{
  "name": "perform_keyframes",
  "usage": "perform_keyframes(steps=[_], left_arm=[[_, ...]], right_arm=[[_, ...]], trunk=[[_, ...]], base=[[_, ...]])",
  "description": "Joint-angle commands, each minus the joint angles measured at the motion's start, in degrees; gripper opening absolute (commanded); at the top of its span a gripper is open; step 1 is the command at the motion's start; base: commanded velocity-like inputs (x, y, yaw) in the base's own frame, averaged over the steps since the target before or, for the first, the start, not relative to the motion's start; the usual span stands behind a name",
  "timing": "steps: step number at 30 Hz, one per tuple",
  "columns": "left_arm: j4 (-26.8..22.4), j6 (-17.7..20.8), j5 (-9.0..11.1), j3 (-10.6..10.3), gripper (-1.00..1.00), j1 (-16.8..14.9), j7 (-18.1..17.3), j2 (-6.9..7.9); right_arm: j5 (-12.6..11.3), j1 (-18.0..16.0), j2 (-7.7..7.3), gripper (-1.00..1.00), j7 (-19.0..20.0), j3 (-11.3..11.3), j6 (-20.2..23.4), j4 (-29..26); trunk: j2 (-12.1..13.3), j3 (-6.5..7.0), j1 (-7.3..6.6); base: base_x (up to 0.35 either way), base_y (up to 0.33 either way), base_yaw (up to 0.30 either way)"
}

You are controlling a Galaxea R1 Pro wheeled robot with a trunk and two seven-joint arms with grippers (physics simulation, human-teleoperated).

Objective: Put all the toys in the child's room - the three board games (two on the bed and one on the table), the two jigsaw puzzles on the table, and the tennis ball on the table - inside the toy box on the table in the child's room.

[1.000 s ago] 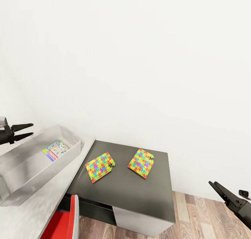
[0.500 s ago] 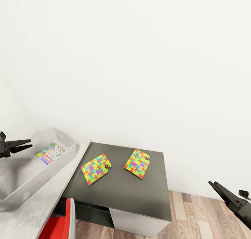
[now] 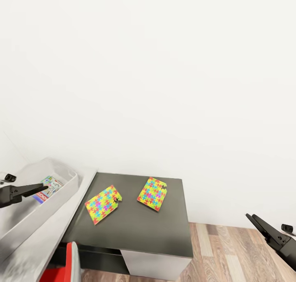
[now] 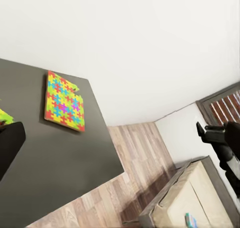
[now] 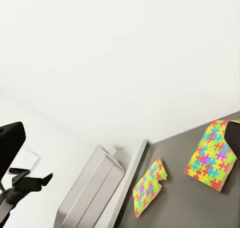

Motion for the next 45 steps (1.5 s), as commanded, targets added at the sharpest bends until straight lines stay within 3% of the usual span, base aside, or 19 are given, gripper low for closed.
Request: perform_keyframes(steps=[1, 5, 11, 18, 24, 45], left_arm=[[-0.33, 0.54, 0.77, -0.01, 1.00, 0.79, -0.23, -0.04], [-1.57, 0.38, 2.72, 0.01, 1.00, 2.95, -0.23, -0.19], [-3.19, 0.36, 3.78, -0.09, 1.00, 4.27, -0.23, -0.45], [-5.10, 0.40, 4.01, -0.31, 1.00, 4.66, -0.23, -2.71], [-6.07, 0.51, 3.99, -0.34, 1.00, 4.81, -0.23, -3.73], [-6.32, 0.53, 3.74, -0.33, 1.00, 5.11, -0.23, -4.01]], right_arm=[[-0.31, 0.00, -0.02, 1.00, -0.07, 0.02, 0.40, -0.03], [-0.31, 0.00, -0.01, 1.00, -0.07, 0.05, 0.38, -0.03], [-0.28, 0.00, 0.03, 1.00, -0.12, 0.12, 0.37, -0.03], [-0.20, 0.00, 0.06, 1.00, -0.19, 0.18, 0.37, -0.10], [-0.15, 0.00, 0.26, 1.00, -0.33, 0.29, 0.30, -0.11], [2.42, 0.00, 0.41, 1.00, -0.11, 0.21, 0.36, -0.32]], trunk=[[-0.10, -0.02, 0.04], [-0.10, 0.26, 0.04], [-0.10, 0.69, 0.04], [-0.10, 0.97, 0.04], [-0.10, 1.02, 0.04], [-0.10, 1.04, 0.04]], base=[[0.000, 0.000, -0.188], [0.000, 0.000, -0.188], [-0.008, 0.000, -0.188], [-0.092, -0.027, -0.119], [-0.067, -0.031, -0.029], [-0.005, -0.002, -0.002]])
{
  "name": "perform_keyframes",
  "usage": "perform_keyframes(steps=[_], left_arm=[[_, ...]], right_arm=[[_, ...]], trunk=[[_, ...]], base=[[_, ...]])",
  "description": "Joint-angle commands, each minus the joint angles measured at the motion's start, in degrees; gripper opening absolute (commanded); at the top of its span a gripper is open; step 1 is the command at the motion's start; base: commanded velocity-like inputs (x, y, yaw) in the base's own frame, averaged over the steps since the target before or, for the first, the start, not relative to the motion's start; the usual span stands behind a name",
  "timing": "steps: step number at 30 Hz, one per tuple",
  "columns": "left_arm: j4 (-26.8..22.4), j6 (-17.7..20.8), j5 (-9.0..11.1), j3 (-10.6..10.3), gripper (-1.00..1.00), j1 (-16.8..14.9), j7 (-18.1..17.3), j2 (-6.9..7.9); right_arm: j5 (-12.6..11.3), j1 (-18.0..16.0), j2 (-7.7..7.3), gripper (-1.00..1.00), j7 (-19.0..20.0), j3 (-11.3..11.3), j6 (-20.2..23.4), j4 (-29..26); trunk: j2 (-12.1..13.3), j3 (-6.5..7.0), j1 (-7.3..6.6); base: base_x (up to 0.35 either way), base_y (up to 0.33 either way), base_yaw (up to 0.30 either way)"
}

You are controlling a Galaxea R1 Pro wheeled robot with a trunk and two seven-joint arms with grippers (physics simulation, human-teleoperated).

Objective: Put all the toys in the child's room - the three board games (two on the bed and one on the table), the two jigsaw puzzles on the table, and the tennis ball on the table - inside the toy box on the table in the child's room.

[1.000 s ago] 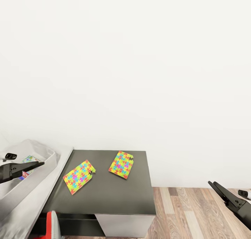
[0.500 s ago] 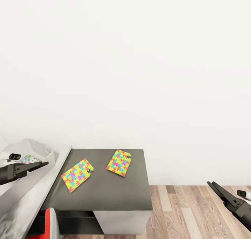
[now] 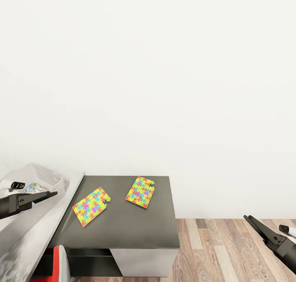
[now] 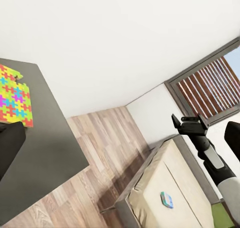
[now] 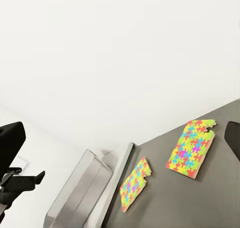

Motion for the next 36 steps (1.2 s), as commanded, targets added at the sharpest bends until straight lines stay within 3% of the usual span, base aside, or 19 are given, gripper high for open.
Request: perform_keyframes(steps=[1, 20, 36], left_arm=[[-0.03, 0.61, -0.04, 0.00, 1.00, -0.02, -0.23, 0.02], [-0.09, 0.58, -0.06, 0.06, 1.00, 0.06, -0.23, 0.01], [-0.27, 0.54, -0.06, 0.06, 1.00, 0.07, -0.23, 0.02]], right_arm=[[-0.29, 0.00, -0.02, 1.00, -0.05, 0.01, 0.41, -0.04], [-0.22, 0.00, 0.02, 1.00, -0.02, -0.01, 0.41, -0.05], [-0.22, 0.00, -0.08, 1.00, -0.02, -0.01, 0.41, 0.07]], trunk=[[-0.11, -0.10, 0.03], [-0.11, 0.07, 0.03], [-0.11, 0.87, 0.03]], base=[[0.000, 0.000, 0.000], [0.000, -0.006, -0.045], [0.000, -0.236, -0.228]])
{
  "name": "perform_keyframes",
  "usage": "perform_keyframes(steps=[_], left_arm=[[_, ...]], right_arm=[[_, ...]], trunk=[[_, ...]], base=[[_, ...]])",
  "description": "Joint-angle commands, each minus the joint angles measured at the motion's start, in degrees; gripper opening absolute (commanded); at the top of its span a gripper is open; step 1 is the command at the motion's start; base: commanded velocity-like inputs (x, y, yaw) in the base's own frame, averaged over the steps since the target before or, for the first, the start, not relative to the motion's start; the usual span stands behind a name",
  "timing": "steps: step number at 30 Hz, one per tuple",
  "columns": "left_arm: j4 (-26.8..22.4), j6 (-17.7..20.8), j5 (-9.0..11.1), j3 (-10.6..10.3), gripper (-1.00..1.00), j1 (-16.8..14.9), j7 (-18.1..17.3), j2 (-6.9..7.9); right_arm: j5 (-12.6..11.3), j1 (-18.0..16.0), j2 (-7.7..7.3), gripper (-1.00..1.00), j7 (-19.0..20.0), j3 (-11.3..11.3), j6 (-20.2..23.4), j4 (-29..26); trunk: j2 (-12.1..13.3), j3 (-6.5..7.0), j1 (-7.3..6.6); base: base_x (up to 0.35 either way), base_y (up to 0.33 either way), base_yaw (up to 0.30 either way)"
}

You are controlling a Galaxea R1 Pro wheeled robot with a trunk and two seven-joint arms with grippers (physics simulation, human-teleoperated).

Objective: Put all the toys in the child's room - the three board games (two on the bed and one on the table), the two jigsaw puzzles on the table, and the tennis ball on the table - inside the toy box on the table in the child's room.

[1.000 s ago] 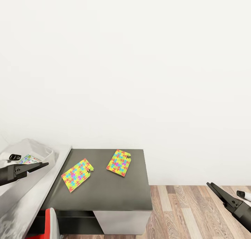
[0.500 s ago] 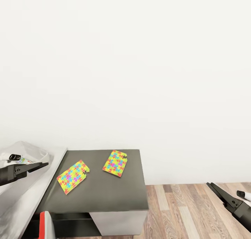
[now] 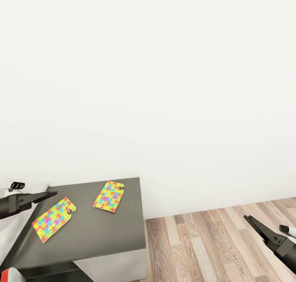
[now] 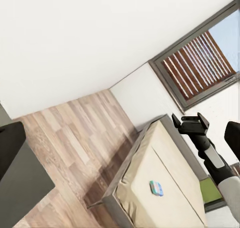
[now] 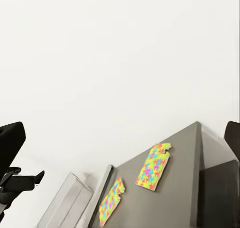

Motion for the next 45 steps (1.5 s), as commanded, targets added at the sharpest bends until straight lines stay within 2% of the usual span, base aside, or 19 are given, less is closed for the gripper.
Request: perform_keyframes(steps=[1, 37, 45], left_arm=[[-0.02, 0.60, -0.05, -0.01, 1.00, -0.04, -0.23, 0.01], [-0.03, 0.59, -0.05, -0.01, 1.00, 0.02, -0.23, 0.01], [-0.03, 0.52, -0.05, -0.01, 1.00, 0.04, -0.23, 0.01]], right_arm=[[-0.32, 0.00, -0.01, 1.00, -0.06, 0.02, 0.41, -0.01], [-0.29, 0.00, -0.14, 1.00, -0.06, 0.02, 0.44, 0.25], [-0.31, 0.00, -0.07, 1.00, -0.10, -0.07, 0.51, 0.13]], trunk=[[-0.11, -0.04, 0.04], [-0.11, 2.38, 0.04], [-0.11, 2.52, 0.04]], base=[[0.000, -0.179, -0.235], [0.000, -0.019, -0.214], [0.000, -0.190, -0.080]])
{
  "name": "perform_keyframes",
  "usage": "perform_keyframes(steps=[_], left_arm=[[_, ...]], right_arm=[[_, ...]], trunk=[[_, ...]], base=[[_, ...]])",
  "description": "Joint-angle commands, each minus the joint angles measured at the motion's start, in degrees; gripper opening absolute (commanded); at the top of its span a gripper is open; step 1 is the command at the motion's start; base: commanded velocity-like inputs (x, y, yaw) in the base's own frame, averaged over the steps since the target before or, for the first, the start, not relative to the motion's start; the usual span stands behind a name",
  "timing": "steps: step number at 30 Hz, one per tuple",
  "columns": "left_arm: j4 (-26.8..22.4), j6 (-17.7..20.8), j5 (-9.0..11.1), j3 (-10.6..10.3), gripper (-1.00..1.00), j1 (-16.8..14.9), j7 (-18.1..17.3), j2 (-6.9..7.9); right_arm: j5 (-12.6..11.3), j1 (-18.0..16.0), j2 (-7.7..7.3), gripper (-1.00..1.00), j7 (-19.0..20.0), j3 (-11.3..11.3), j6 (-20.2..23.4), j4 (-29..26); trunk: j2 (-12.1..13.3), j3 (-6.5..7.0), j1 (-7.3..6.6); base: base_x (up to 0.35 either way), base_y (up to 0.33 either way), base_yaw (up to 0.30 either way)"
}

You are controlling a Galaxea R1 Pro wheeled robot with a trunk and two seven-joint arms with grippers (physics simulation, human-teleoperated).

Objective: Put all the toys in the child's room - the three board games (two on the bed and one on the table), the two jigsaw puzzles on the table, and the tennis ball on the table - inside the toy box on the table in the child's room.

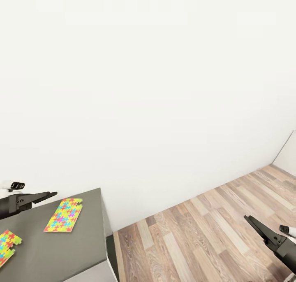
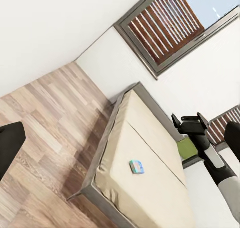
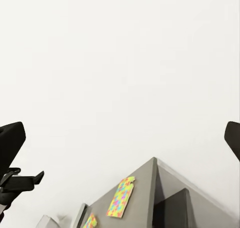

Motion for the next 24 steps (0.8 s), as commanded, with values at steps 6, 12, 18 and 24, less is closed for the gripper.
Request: perform_keyframes(steps=[6, 12, 18, 24], left_arm=[[-0.02, 0.59, -0.07, -0.01, 1.00, -0.04, -0.23, 0.02], [-0.02, 0.58, -0.12, -0.01, 1.00, -0.04, -0.23, 0.02], [-0.02, 0.58, -0.14, -0.01, 1.00, -0.05, -0.23, 0.02], [-0.02, 0.58, -0.14, -0.01, 1.00, -0.04, -0.23, 0.02]], right_arm=[[-0.32, 0.00, -0.21, 1.00, -0.09, 0.01, 0.49, 0.09], [-0.33, 0.00, -0.29, 1.00, -0.10, -0.01, 0.55, 0.18], [-0.33, 0.00, -0.32, 1.00, -0.10, 0.01, 0.54, 0.20], [-0.33, 0.00, -0.32, 1.00, -0.10, 0.01, 0.53, 0.19]], trunk=[[-0.12, -0.09, 0.04], [-0.12, -0.09, 0.04], [-0.12, -0.09, 0.04], [-0.12, -0.09, 0.04]], base=[[0.000, -0.262, -0.209], [0.000, -0.152, -0.263], [0.000, -0.033, -0.278], [0.000, -0.007, -0.280]])
